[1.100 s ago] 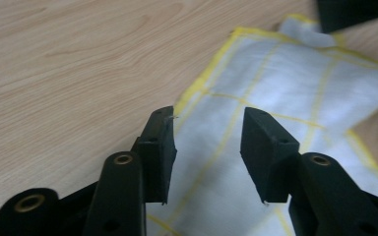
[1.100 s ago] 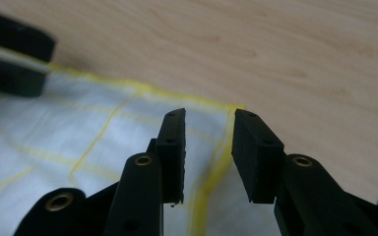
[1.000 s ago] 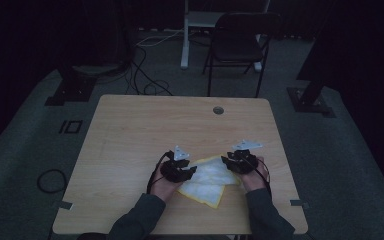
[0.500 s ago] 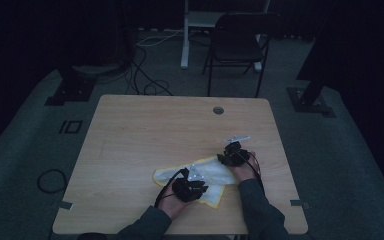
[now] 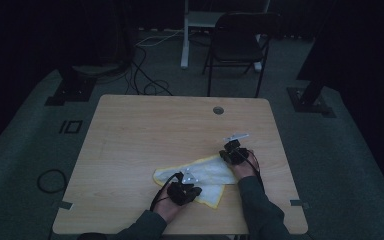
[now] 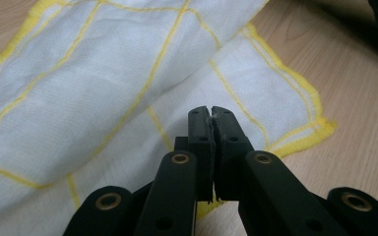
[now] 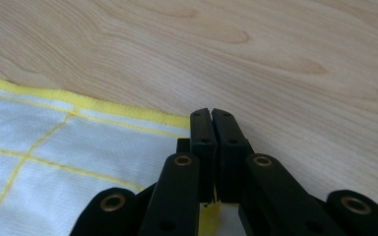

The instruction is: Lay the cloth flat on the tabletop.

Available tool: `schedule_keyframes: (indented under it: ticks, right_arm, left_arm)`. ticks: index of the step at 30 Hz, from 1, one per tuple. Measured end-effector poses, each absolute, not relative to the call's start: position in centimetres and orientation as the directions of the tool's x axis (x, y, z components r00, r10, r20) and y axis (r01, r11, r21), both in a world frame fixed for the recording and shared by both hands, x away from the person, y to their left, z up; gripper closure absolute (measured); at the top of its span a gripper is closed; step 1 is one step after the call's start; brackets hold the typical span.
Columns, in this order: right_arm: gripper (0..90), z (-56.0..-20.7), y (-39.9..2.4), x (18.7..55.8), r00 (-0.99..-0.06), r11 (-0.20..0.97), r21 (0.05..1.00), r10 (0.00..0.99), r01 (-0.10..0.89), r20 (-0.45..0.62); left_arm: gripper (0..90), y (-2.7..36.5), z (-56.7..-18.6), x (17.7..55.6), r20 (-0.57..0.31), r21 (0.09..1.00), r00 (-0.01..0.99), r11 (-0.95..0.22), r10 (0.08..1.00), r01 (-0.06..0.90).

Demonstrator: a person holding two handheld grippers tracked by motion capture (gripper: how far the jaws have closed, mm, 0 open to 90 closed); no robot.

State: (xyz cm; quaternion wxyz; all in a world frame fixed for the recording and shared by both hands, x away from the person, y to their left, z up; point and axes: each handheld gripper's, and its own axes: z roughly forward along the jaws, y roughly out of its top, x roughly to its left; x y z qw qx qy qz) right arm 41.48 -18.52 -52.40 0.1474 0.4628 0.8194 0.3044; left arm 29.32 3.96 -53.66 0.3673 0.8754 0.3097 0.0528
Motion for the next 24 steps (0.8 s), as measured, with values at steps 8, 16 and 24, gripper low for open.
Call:
schedule_keyframes:
  ticks: [8,16,24]
  right_arm:
    - [89.6,-52.0,-19.2,41.9,-0.502,0.352,0.647,0.863,0.676,0.054]
    - [89.8,-51.5,-19.8,42.4,-0.485,0.342,0.658,0.874,0.671,0.041]
    - [89.8,-51.3,-20.6,42.8,-0.462,0.328,0.667,0.887,0.669,0.027]
  left_arm:
    - [88.9,5.5,-53.6,29.2,-0.107,0.673,0.790,-0.541,0.604,0.505]
    - [88.7,8.2,-53.5,29.9,-0.101,0.672,0.741,-0.504,0.663,0.542]
    - [88.5,11.8,-53.4,31.0,-0.073,0.670,0.672,-0.462,0.737,0.580]
